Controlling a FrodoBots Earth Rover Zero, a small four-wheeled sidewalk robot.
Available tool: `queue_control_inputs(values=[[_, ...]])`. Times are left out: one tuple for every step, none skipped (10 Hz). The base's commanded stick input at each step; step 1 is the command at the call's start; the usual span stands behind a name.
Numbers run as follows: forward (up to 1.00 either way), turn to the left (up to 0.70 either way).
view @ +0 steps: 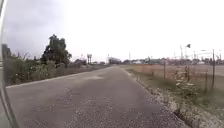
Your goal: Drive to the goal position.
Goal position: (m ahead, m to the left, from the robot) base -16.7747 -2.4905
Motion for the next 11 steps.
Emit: queue_control_inputs(values=[[0.09, 0.00], [0.08, 0.00], [0.07, 0.00], [0.07, 0.00], [0.07, 0.00], [0.08, 0.00], [0.08, 0.00], [0.08, 0.00], [0.08, 0.00], [0.08, 0.00], [0.08, 0.00]])
